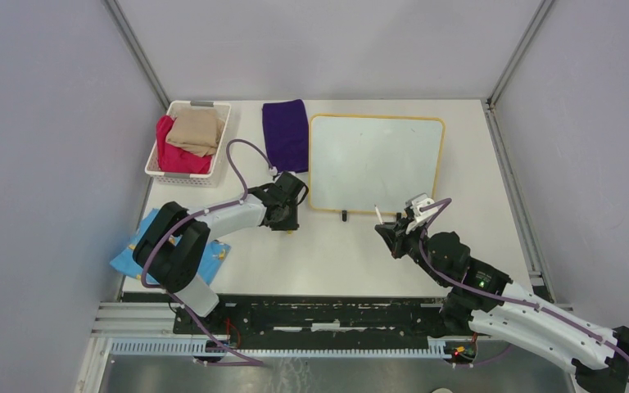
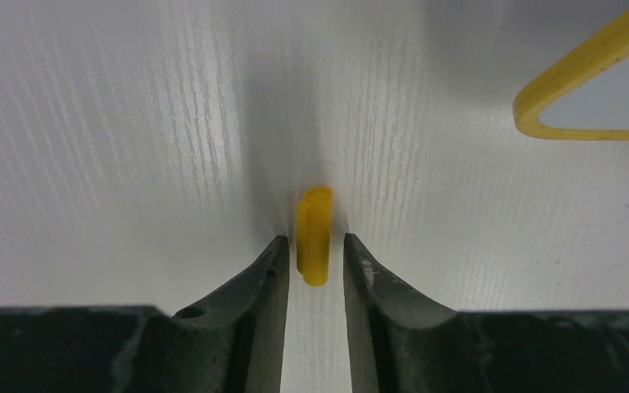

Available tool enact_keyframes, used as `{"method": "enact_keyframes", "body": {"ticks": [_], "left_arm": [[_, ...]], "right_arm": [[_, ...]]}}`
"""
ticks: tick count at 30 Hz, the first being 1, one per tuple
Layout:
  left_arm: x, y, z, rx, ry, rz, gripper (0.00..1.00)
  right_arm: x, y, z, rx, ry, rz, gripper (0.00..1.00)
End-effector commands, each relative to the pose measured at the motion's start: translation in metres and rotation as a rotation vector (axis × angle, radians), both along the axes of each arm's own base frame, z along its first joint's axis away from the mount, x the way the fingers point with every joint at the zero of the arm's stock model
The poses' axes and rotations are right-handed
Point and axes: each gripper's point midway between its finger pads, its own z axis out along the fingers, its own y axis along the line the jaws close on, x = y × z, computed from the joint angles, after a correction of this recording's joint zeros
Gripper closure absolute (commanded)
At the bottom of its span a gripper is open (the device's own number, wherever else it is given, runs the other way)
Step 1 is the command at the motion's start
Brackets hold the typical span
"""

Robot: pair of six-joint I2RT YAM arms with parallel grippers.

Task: Write a sentence on the whiteboard
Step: Place the pen cap at the center of the board.

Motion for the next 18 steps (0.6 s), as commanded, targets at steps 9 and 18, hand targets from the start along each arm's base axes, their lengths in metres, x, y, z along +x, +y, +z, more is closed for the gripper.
{"method": "enact_keyframes", "body": {"ticks": [9,18], "left_arm": [[-0.0082,0.0018,-0.0138,-0.005,0.039,0.032,0.60],[-0.0062,0.0025,-0.0055,-0.011,0.015,0.035,0.55]], "right_arm": [[0.0014,-0.0014,0.0256,0.058,-0.042,-0.010,1.00],[0.0006,-0.0030,0.0254,0.062,-0.043,-0.013,1.00]]}}
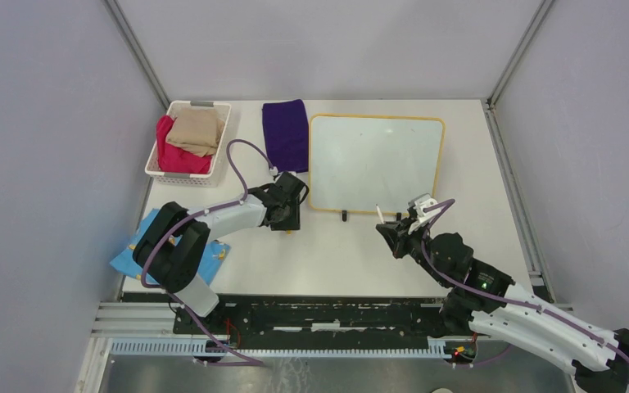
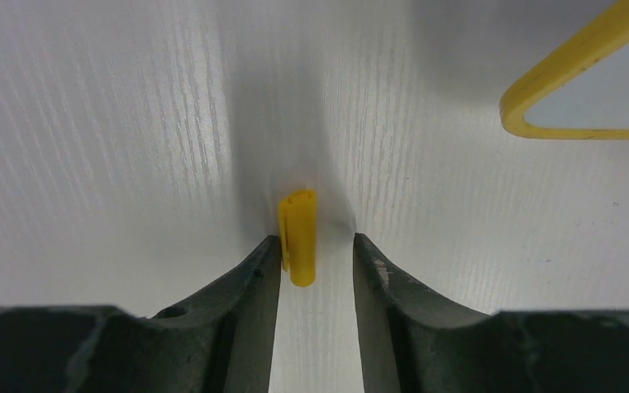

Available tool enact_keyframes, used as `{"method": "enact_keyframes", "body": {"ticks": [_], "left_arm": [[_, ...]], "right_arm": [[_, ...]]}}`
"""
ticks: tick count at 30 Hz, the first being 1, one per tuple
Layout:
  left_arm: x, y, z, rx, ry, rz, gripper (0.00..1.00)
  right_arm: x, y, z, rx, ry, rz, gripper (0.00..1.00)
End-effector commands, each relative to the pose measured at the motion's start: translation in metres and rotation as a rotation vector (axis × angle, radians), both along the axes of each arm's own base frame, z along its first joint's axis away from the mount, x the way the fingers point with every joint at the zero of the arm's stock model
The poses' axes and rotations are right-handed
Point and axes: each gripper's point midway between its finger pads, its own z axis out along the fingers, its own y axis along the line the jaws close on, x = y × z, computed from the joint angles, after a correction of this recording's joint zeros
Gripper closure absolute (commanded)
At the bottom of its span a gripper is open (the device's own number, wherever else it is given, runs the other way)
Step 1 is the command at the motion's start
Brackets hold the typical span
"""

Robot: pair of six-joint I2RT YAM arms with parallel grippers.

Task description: Write a sentence on the whiteboard

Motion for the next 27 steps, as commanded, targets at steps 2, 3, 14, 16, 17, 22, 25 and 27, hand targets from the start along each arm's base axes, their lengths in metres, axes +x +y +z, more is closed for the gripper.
{"method": "enact_keyframes", "body": {"ticks": [2,3,14,16,17,22,25,27], "left_arm": [[-0.006,0.006,-0.002,0.004,0.012,0.036,0.51],[-0.005,0.007,0.000,0.009,0.006,0.036,0.49],[0.006,0.013,0.060,-0.034,-0.138,0.083,0.19],[0.009,0.015,0.089,-0.072,-0.209,0.098,0.14],[0.011,0.014,0.106,-0.102,-0.252,0.094,0.13],[0.008,-0.005,0.200,-0.304,-0.497,-0.086,0.13],[-0.016,-0.041,0.261,-0.515,-0.645,-0.368,0.15],[-0.042,-0.061,0.291,-0.648,-0.706,-0.561,0.16]], "right_arm": [[0.002,-0.002,0.020,0.044,-0.032,-0.014,1.00],[0.001,-0.002,0.020,0.044,-0.033,-0.013,1.00],[0.000,-0.002,0.027,0.055,-0.031,-0.011,1.00],[-0.001,-0.001,0.029,0.055,-0.037,0.002,1.00],[-0.002,0.000,0.031,0.054,-0.044,0.013,1.00],[-0.009,0.010,0.051,0.060,-0.122,0.108,1.00],[-0.017,0.022,0.068,0.067,-0.178,0.199,1.00],[-0.023,0.031,0.079,0.079,-0.212,0.260,1.00]]}}
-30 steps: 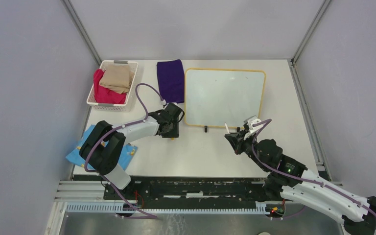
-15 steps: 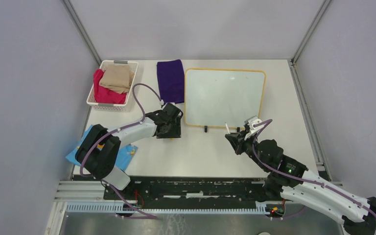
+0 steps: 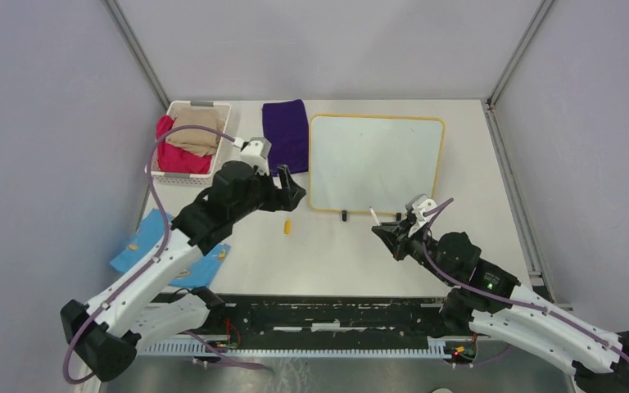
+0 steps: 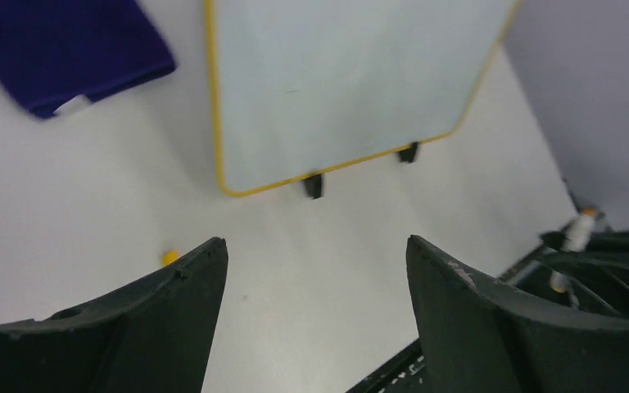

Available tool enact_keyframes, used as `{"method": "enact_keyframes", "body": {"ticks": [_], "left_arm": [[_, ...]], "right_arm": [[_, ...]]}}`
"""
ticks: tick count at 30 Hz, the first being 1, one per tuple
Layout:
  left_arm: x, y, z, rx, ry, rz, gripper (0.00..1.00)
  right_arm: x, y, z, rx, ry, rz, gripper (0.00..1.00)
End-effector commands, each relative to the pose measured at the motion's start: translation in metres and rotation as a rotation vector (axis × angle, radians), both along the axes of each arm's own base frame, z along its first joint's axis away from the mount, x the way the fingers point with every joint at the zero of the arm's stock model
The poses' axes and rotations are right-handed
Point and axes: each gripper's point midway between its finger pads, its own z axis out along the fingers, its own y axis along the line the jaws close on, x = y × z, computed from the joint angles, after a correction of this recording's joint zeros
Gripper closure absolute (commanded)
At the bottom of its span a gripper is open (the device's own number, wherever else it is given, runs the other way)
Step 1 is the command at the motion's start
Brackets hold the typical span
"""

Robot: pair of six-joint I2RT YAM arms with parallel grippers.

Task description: Write a sentence on the whiteboard

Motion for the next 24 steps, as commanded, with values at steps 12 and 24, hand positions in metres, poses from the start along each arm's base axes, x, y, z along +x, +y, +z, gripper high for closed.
{"method": "enact_keyframes", "body": {"ticks": [12,24], "left_arm": [[-0.106,-0.091,0.135,-0.516,-0.371,-0.851,0.05],[-0.126,-0.102,0.120,-0.508,-0.356,-0.946,0.11]], "right_arm": [[-0.049,0.069,0.105,0.239,-0.220,0.465,1.00],[-0.057,0.088,0.124,0.354,-0.191,0.548,1.00]]}}
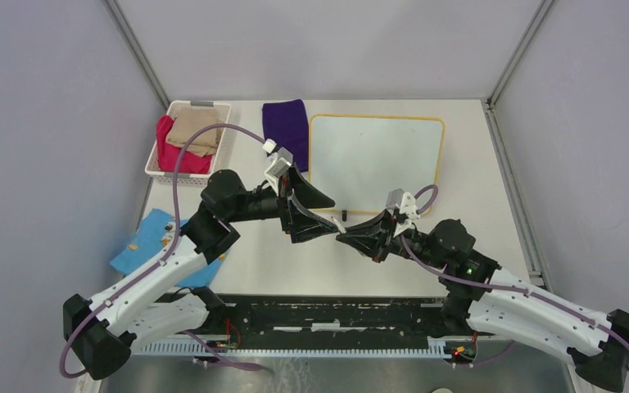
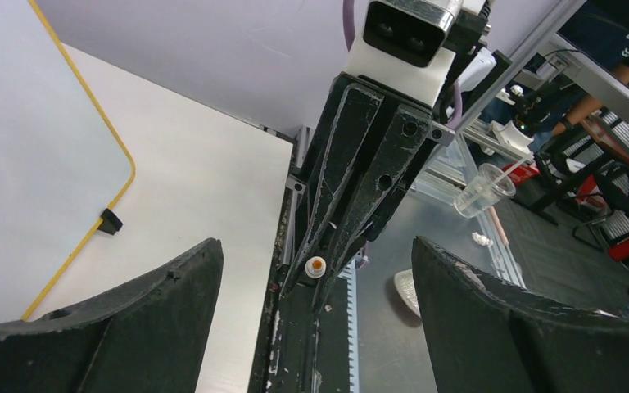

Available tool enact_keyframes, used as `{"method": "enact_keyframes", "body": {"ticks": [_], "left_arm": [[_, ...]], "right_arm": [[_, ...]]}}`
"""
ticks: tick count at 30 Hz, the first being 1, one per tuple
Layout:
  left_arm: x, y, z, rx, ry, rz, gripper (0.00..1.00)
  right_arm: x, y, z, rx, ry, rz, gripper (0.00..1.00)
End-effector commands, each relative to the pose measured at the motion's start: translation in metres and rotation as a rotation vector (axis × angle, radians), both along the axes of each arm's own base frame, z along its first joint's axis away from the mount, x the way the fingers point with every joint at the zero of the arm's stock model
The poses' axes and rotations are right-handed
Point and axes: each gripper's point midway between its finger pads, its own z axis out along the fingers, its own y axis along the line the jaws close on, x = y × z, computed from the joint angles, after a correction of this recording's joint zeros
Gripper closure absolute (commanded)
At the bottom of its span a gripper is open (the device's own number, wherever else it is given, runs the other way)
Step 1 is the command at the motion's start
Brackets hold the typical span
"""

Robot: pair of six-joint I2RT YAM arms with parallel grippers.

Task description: Write a sentence on the whiteboard

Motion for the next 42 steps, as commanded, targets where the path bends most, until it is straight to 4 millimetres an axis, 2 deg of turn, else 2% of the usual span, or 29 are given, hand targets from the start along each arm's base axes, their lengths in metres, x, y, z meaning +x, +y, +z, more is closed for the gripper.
{"method": "enact_keyframes", "body": {"ticks": [1,12,30,34,36,37,40,42], "left_arm": [[-0.010,-0.003,0.009,-0.033,-0.037,-0.052,0.12],[-0.019,-0.015,0.000,-0.011,-0.011,-0.090,0.30],[-0.023,-0.015,0.005,-0.060,0.024,-0.085,0.77],[-0.025,-0.015,0.009,-0.076,0.028,-0.091,0.97],[-0.024,-0.015,0.012,-0.084,0.031,-0.087,0.98],[-0.023,-0.014,0.014,-0.090,0.032,-0.077,0.98],[-0.018,-0.011,0.023,-0.122,0.031,-0.022,0.98],[-0.010,-0.006,0.031,-0.155,0.036,0.047,0.98]], "right_arm": [[-0.009,0.004,0.051,0.147,-0.047,0.052,1.00],[-0.005,0.008,0.053,0.162,-0.039,0.048,1.00],[-0.004,0.006,0.040,0.146,-0.027,0.034,1.00],[-0.004,0.005,0.041,0.149,-0.029,0.032,1.00],[-0.005,0.004,0.043,0.155,-0.028,0.034,1.00],[-0.005,0.004,0.044,0.162,-0.026,0.034,0.97],[-0.005,0.000,0.053,0.199,-0.026,0.023,0.64],[-0.002,-0.005,0.061,0.239,-0.023,-0.007,0.51]]}}
